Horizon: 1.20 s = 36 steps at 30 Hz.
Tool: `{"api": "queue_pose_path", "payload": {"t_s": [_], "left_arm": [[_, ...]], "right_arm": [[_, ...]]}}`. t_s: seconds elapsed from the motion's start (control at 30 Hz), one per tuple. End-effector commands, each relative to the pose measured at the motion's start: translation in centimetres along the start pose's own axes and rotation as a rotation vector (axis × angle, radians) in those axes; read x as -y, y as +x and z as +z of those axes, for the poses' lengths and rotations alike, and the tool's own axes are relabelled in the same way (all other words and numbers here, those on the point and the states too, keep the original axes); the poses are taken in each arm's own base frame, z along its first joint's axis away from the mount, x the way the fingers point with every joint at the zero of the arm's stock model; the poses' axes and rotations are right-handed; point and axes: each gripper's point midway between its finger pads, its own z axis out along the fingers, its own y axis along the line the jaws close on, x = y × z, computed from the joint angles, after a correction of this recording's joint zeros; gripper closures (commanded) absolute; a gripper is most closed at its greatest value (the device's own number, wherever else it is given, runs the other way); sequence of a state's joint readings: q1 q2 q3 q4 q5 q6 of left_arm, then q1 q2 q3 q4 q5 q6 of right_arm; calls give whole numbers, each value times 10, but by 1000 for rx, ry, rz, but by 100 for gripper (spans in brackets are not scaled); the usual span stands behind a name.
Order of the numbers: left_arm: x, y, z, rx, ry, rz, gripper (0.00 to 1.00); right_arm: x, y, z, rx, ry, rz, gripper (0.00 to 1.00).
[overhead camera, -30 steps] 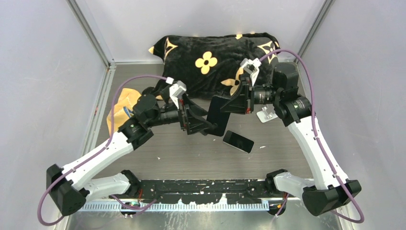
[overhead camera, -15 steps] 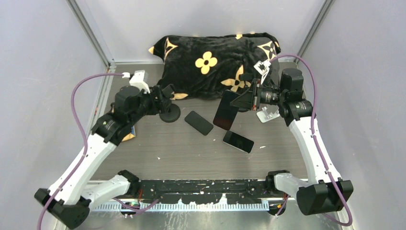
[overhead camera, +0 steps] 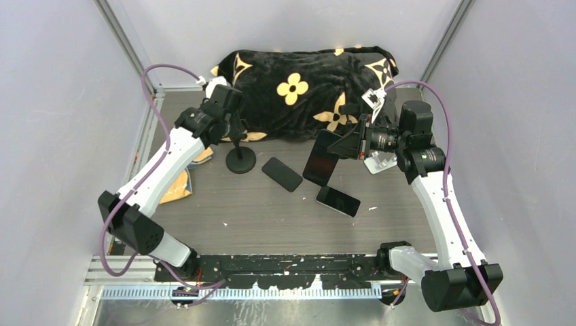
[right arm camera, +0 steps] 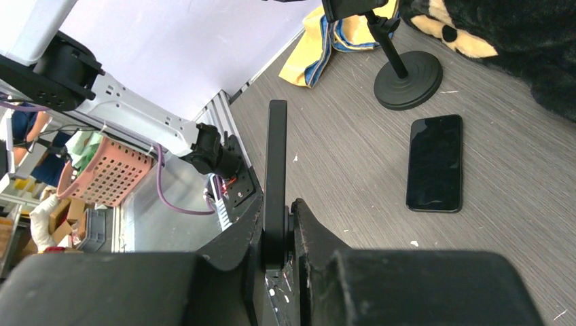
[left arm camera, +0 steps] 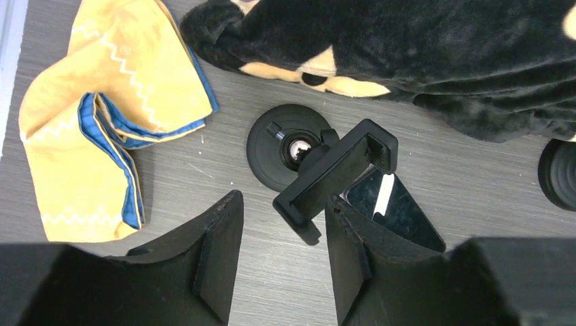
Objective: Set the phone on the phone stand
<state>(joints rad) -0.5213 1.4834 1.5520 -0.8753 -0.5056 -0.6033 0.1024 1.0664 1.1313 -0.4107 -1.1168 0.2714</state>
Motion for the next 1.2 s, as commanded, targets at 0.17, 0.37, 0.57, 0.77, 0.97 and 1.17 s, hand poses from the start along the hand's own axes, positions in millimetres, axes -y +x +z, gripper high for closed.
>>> {"api": "queue_pose_path", "payload": {"t_s": [0.17,0.37,0.57,0.77,0.97,1.17], "left_arm": [[-3,-1,-1,-33,-55,-34,57],[-6,10,0,-59,-53,-37,59],[-3,18,3,-76,-35,-37,66],[1,17,7,-68,-19,-22,76],[14,12,-4,-41,112,48,99],[34,15,-42,-2,396,211,100]], "right_arm": [[-12,-16,-4,45,-22,-72,99],[-11,-19,-2,50,-27,-67,99],[-11,-20,-2,51,-30,-63,99],[-12,-19,-3,52,-32,-65,99],[-15,-19,-3,51,-38,-68,99],[-18,-20,-4,48,-52,-81,99]]}}
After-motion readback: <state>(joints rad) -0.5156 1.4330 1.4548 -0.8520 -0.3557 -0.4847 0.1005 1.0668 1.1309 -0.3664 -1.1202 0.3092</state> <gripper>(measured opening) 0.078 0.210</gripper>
